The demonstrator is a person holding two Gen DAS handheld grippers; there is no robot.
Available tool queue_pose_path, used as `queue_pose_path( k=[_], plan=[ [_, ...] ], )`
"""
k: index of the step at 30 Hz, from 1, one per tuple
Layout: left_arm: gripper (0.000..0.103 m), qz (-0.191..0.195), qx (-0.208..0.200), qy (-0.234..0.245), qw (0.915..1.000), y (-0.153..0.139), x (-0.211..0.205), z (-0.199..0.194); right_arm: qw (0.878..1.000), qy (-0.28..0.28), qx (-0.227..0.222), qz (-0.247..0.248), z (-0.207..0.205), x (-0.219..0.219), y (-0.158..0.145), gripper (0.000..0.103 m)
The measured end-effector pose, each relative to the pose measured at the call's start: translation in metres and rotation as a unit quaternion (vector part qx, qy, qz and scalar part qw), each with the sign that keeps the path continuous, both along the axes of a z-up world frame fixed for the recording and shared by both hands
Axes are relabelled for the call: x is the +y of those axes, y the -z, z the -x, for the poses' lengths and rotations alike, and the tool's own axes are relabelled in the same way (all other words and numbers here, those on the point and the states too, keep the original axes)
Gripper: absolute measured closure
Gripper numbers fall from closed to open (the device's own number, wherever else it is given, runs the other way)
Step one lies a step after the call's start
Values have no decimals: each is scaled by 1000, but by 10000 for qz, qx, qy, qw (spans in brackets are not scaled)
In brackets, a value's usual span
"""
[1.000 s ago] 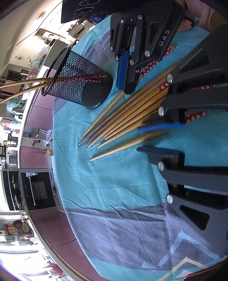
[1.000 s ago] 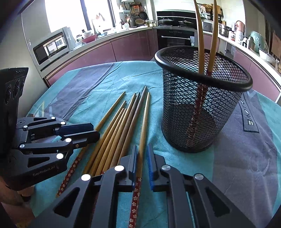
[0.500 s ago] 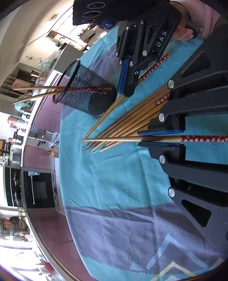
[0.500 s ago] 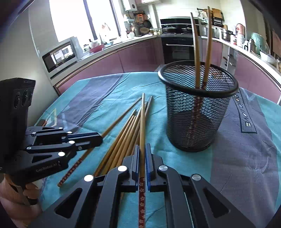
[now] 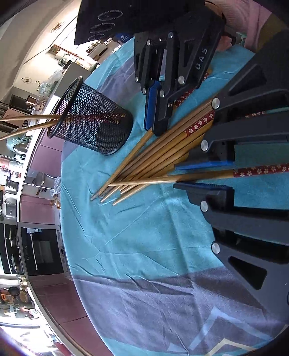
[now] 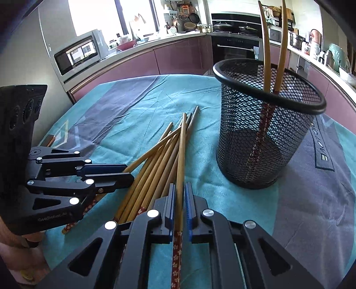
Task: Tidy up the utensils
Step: 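Grasp a chopstick from the pile with the left gripper while the right gripper grasps another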
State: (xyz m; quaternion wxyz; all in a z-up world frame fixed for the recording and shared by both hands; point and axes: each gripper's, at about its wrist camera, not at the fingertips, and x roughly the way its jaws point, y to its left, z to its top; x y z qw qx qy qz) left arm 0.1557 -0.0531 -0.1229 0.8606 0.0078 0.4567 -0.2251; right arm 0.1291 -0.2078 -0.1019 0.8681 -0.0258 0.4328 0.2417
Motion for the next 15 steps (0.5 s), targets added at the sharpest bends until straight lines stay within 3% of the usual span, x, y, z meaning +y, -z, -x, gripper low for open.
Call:
queue_pose_path(
  k=[9,15],
  plan=[
    [95,89,-41,-139,9999,-4,3,-3,9997,-20,-202,-129,3,-5,-9,97],
    [95,470,-296,3,9985,-34,11,5,9971,3,-655,-376,16,-19,-41,97]
  ],
)
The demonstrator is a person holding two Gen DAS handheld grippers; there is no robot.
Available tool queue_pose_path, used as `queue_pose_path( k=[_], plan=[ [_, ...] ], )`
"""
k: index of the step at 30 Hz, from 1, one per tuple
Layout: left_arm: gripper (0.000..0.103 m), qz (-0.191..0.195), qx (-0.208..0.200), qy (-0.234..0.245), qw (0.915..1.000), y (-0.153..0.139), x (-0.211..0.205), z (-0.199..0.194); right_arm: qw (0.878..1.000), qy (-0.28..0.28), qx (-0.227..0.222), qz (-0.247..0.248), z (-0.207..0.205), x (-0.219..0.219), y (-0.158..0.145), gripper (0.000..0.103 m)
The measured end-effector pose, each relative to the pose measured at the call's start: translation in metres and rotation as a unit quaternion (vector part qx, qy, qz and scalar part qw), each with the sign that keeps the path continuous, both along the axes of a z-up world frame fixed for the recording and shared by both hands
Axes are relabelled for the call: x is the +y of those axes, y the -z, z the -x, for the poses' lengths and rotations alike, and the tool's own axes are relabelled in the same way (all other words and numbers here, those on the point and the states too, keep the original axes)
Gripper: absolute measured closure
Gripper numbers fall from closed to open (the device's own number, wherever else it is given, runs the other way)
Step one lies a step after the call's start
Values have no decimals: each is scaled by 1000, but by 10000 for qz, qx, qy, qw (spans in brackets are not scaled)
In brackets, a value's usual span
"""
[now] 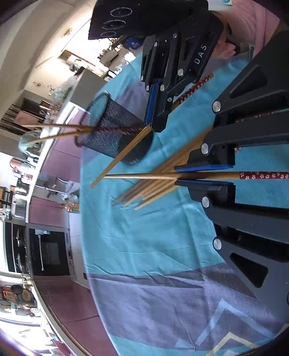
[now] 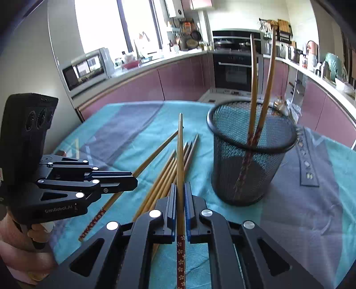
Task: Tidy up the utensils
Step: 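Grasp a chopstick from the pile with the left gripper while the right gripper grasps another, then lift the chopsticks upright and insert them into the mesh holder with both grippers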
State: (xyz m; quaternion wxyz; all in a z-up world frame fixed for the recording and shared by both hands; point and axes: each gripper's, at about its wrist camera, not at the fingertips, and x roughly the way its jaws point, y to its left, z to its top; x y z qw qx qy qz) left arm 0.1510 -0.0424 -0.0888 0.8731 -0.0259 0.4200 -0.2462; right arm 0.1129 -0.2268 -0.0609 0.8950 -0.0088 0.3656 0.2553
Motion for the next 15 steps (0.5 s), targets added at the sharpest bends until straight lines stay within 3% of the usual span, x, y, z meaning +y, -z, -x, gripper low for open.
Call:
queue_pose_path(
  k=[7,15],
  plan=[
    [96,478,-348,231,9980,-43,5,8,9989,20,-425,-218,10,-17,-32,97],
    [95,708,-714,324,9944,-79,7,21,9962,52,-699,-510,13,-35,-48,97]
  ],
)
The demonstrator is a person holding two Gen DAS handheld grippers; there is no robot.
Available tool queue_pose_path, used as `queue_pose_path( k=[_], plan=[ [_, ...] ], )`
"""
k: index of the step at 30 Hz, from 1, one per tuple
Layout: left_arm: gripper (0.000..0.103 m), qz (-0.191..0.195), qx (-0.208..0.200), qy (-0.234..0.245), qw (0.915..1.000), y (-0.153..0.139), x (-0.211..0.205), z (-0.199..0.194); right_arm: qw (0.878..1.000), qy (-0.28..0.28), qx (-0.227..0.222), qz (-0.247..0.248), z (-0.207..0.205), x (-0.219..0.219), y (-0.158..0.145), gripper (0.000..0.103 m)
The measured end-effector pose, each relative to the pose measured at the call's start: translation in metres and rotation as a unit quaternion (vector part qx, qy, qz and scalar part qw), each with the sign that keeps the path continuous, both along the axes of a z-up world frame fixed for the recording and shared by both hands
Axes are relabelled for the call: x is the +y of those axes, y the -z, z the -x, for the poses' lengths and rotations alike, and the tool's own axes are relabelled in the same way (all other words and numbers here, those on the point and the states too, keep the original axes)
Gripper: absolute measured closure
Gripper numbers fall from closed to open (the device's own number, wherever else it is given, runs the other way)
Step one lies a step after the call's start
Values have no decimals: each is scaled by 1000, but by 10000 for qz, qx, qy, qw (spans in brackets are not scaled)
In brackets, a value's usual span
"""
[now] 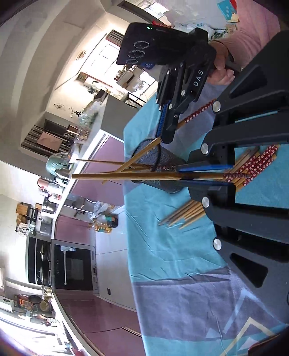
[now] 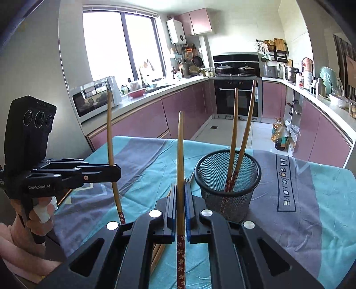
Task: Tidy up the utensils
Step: 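Lift the chopsticks upright and insert them into the mesh holder with both grippers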
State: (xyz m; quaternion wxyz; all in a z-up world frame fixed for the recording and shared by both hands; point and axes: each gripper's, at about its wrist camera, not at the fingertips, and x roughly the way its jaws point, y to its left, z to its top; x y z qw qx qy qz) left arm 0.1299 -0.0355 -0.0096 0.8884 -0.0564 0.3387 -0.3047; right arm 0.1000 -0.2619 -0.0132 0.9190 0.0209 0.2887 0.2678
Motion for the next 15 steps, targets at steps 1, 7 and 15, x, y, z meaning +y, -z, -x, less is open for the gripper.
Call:
queue_pose_path(
  k=[1,7,15],
  plan=[
    [95,12,-34,-6,10000,-3,0,1,10000,-8,-33,-43,0,-2,-1,97],
    [95,65,-95,-9,9999,-11,-2,1,9996,-38,-29,-266,-1,-12,-2,97],
    [95,65,-99,41,9999,-12,-6,-2,9990,-33,-152,-414,5,-20,-3,97]
  ],
)
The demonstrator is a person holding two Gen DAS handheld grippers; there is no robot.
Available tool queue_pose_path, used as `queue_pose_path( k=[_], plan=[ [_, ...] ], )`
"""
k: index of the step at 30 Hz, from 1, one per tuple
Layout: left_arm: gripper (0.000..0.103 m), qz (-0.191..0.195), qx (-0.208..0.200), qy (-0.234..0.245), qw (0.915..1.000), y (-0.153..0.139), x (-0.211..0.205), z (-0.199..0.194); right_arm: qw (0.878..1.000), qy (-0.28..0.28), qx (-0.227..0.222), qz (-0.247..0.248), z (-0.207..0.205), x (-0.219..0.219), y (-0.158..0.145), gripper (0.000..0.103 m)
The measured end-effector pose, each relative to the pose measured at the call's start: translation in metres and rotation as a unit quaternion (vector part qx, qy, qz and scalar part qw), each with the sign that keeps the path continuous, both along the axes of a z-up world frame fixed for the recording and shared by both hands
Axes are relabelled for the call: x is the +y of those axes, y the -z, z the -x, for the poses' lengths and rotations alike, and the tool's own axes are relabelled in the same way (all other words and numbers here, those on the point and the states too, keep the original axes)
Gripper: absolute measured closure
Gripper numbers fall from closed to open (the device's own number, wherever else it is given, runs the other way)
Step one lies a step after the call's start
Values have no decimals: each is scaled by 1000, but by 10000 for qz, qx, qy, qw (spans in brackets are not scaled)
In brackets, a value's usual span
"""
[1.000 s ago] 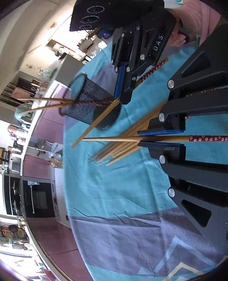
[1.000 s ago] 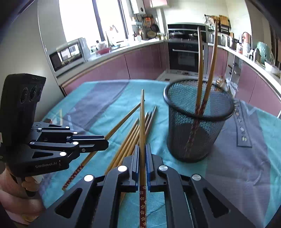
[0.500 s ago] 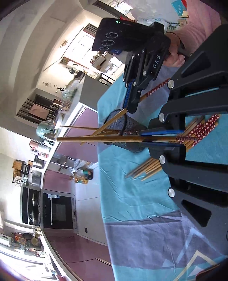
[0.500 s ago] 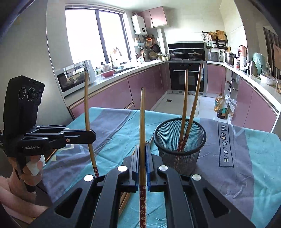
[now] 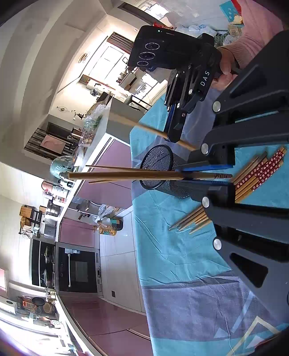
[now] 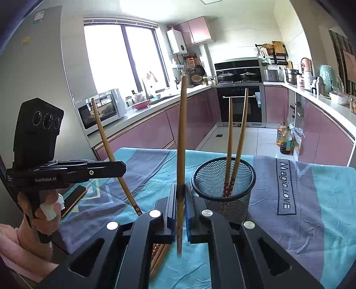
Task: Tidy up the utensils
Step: 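Lift the chopsticks upright and insert them into the mesh holder with both grippers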
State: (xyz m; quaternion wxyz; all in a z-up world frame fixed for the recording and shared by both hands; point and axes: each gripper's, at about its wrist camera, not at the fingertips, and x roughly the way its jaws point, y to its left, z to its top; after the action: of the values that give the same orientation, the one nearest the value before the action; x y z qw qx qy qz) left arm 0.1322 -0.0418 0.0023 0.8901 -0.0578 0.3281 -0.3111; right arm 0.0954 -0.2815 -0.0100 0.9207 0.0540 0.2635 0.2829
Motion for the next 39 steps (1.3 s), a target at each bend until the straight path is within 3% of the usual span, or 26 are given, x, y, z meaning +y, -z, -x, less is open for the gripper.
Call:
queue_pose_path(
  k=[7,20,26,30,39],
  plan=[
    [95,24,-106,-6,9999,-11,-6,-11,9995,187,-218,-97,5,-12,-16,97],
    [95,274,-755,-29,9968,-71,-19,-22,9965,377,-749,-29,-1,-30,-70,97],
    [95,294,-906,-21,9954,-86,-30,-33,9952,488,-840,69,-13,-31,-76,97],
    [95,28,-832,-38,9965,-77,-42,-44,9963,517,-680,115,-27,-30,-69,97],
    [95,-556,-91,384,9977,-21,-67,-69,9984,455,96,310,-55,-26,-31,97]
  ],
)
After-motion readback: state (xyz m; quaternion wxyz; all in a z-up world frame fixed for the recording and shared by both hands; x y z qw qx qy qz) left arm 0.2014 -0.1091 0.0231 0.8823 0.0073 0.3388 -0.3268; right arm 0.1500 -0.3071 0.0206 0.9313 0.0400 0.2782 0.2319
